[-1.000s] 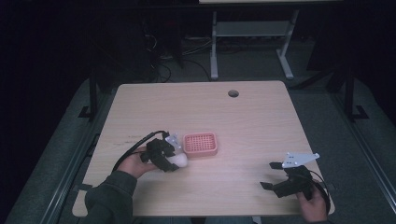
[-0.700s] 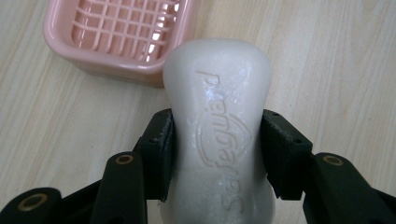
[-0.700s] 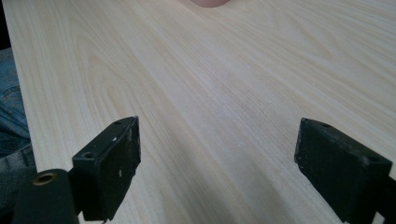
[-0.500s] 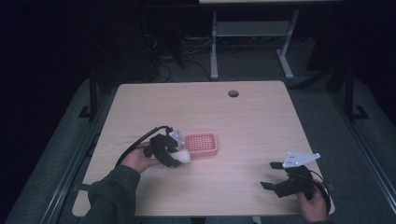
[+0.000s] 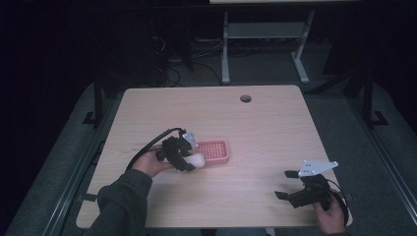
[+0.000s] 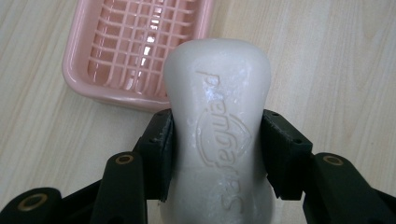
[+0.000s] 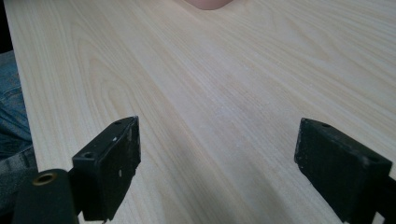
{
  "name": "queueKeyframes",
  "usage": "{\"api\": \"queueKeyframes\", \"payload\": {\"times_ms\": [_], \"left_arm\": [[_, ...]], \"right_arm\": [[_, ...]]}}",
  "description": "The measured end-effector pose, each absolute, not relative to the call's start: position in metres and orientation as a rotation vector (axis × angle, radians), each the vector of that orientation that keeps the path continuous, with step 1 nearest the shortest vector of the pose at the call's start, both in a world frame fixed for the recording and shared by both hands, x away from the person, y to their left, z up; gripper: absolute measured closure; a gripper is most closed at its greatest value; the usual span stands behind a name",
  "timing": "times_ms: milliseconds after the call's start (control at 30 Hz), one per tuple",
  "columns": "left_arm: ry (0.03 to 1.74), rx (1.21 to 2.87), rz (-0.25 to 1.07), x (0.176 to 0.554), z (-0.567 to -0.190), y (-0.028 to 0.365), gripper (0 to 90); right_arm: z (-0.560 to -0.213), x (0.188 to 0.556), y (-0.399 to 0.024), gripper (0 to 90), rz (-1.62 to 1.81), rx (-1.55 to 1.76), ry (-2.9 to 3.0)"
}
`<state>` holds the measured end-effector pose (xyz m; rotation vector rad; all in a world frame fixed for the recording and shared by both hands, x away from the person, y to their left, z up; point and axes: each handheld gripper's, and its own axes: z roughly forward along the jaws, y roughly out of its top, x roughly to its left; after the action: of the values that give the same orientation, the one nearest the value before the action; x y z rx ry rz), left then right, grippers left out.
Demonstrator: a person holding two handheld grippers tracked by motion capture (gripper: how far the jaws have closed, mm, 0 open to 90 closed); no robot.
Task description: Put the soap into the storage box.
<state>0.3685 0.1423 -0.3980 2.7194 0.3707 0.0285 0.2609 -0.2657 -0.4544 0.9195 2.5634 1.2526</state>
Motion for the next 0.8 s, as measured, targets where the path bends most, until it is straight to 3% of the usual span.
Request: {"api": "queueKeyframes", "payload": {"times_ms": [800], "left_arm": [[0.338,2.734,0.037,0.384,-0.387,0.125,49.3]], "right_arm": [[-0.454,0.261,-0.267,14.2,1.261,0.922,2.558]]}}
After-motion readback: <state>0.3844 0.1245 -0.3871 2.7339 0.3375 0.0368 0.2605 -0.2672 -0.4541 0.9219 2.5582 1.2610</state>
